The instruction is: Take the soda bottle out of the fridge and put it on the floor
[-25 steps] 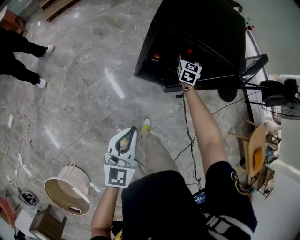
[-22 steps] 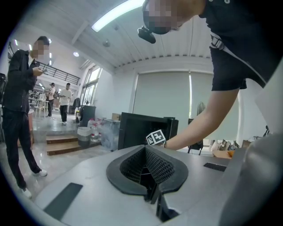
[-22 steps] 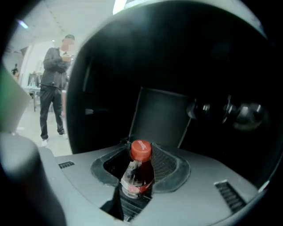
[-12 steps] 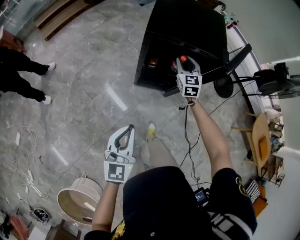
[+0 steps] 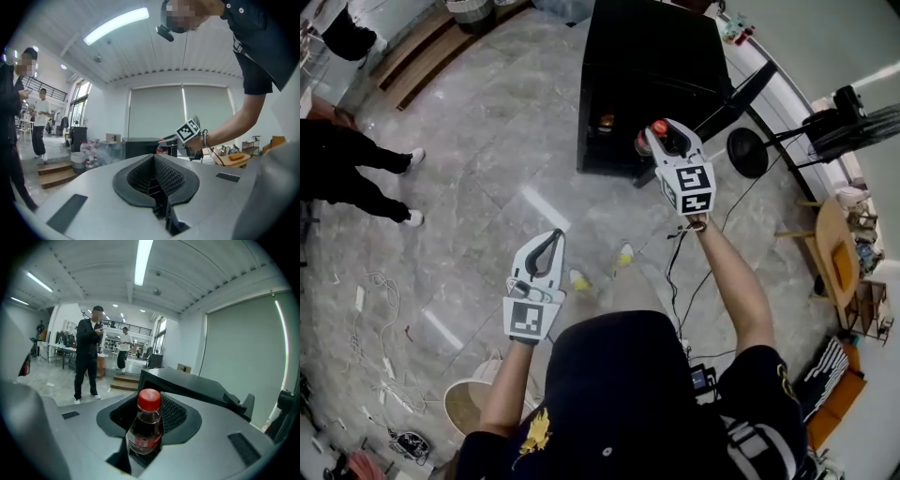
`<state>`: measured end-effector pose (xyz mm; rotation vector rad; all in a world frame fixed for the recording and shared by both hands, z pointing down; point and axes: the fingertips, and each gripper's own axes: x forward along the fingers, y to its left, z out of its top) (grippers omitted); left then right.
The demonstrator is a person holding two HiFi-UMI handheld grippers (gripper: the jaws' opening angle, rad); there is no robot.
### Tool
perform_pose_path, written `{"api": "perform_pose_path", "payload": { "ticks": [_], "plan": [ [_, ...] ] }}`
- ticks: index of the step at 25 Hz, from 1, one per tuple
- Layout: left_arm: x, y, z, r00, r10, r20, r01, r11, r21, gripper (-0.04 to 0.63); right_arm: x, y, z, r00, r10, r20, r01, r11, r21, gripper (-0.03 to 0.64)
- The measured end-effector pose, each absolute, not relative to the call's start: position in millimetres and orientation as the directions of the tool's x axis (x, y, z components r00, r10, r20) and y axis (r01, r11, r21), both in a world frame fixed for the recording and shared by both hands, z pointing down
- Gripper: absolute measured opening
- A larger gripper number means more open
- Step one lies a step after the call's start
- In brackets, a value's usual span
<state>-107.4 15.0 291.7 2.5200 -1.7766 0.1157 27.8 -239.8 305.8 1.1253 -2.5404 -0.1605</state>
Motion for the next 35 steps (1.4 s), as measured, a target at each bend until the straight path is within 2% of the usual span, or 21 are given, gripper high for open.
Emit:
{"api": "perform_pose_path", "payload": {
  "ticks": [8,16,22,30,35],
  "plan": [
    [-98,10,288,0.354,-0.933,0.058,-0.935,-0.355,0.007,0.018,21,-163,289,-0.706,-0.568,0.422,-0.478,0.823,0.308,0.133],
    [-68,-10,287,0.326,-0.944,0.042,-0.945,-0.326,0.007,0.018,38,-124,305,-0.692,-0.366,0.623,-0.185,0.923,0.337,0.133],
    [-46,-21,287,0.330,-0.943,0.045,-0.943,-0.331,-0.015,0.018,49,-101,330,-0.604,-0.234,0.762,0.032,0.948,0.317,0.133],
    [-36,-22,308,0.306,-0.948,0.082,-0.952,-0.307,0.001,0.018,71,-82,397,-0.396,-0.123,0.910,0.323,0.909,0.264,0.129],
    [-34,-21,332,0.284,-0.951,0.122,-0.957,-0.288,-0.021,0.018,77,-78,445,-0.334,-0.083,0.939,0.382,0.899,0.215,0.129]
  ]
}}
